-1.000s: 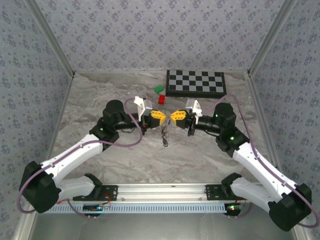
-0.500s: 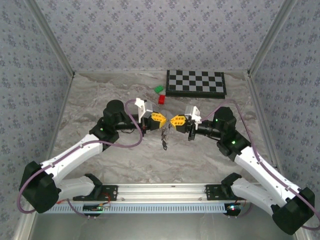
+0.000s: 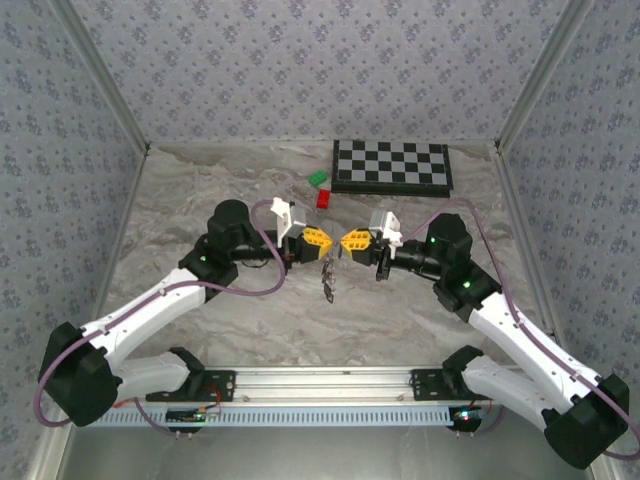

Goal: Put the keys on the keyring

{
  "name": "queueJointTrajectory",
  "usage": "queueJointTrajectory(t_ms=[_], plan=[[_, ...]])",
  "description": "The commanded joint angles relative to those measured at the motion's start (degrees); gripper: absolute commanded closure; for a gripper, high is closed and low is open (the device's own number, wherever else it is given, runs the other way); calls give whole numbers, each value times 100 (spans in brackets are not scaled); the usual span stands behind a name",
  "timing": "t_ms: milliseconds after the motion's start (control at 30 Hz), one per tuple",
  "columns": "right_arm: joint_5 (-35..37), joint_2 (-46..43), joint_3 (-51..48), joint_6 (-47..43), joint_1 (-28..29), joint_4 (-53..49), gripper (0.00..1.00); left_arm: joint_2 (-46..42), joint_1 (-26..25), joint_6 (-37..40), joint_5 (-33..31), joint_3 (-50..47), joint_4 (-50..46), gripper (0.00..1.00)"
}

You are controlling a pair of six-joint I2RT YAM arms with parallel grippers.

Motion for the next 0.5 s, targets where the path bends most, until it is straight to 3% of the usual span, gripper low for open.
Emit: queueJointTrajectory(t_ms=[0, 467], plan=[[74, 9, 9, 86, -35, 187, 100, -166, -32, 112, 160, 259, 131, 100], [-99, 92, 51, 68, -37, 146, 100, -105, -36, 106, 155, 284, 111, 100]])
